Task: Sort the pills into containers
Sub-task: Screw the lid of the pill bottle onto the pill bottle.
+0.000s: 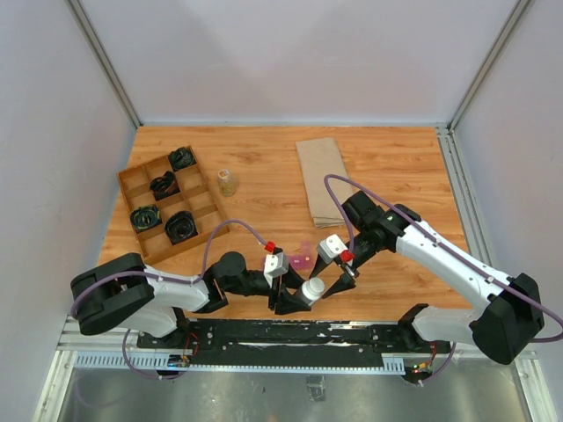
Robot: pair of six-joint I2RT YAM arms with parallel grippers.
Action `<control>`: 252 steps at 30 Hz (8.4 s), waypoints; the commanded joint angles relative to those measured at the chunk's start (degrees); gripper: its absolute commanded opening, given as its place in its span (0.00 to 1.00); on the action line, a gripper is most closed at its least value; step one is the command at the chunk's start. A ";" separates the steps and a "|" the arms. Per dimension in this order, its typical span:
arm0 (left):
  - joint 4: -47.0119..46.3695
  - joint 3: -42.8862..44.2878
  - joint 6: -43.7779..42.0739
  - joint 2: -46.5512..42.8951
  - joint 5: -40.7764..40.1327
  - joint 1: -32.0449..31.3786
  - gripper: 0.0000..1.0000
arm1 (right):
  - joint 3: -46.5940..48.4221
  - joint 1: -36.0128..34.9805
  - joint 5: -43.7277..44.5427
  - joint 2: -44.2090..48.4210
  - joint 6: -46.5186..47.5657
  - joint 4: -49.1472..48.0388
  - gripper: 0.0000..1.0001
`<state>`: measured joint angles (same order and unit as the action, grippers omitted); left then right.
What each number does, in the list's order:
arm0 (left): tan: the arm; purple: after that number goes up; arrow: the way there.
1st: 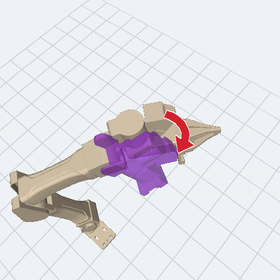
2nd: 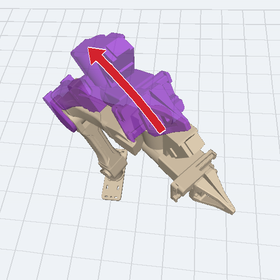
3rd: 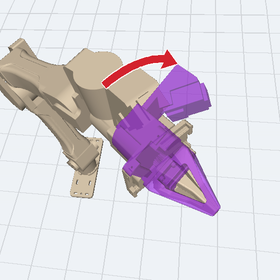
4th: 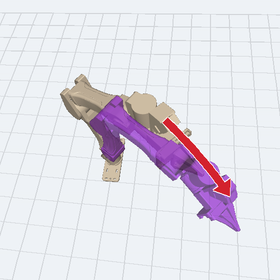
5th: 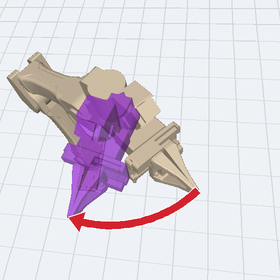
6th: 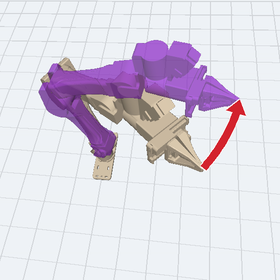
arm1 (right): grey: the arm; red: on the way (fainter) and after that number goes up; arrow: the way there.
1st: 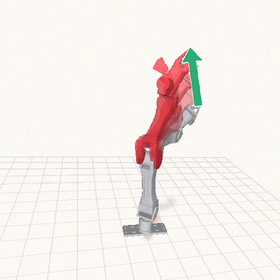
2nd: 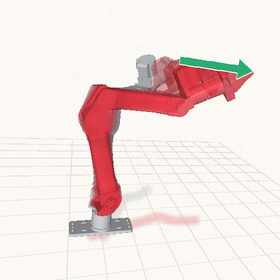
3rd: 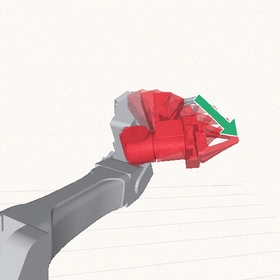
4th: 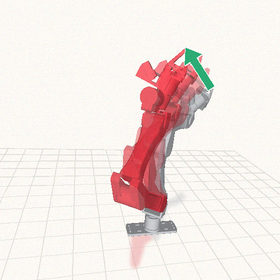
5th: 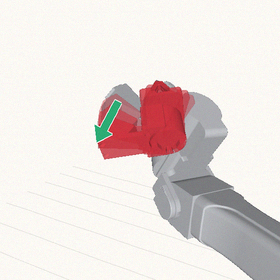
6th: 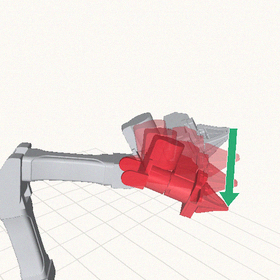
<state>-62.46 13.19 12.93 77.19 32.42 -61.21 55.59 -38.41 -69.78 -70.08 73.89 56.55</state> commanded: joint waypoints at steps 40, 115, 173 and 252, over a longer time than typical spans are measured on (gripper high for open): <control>-0.11 2.45 -12.54 -4.95 -44.86 -1.21 0.00 | 8.16 0.49 19.01 -7.64 -54.66 -20.82 0.72; 4.01 4.48 -7.36 -4.76 0.63 1.88 0.00 | -0.75 3.19 0.19 5.96 -8.38 -5.79 0.45; -13.91 -4.37 -3.63 0.04 -0.24 1.28 0.00 | 3.27 4.50 -5.66 2.97 -0.77 4.94 0.92; -19.93 -1.75 -14.71 6.67 -44.55 0.21 0.00 | -0.38 11.41 15.82 9.77 -60.21 -35.28 0.97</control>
<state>-74.67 15.14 -3.77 85.12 -14.00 -61.21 56.42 -30.15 -46.30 -65.65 9.72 19.55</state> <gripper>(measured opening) 0.560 0.937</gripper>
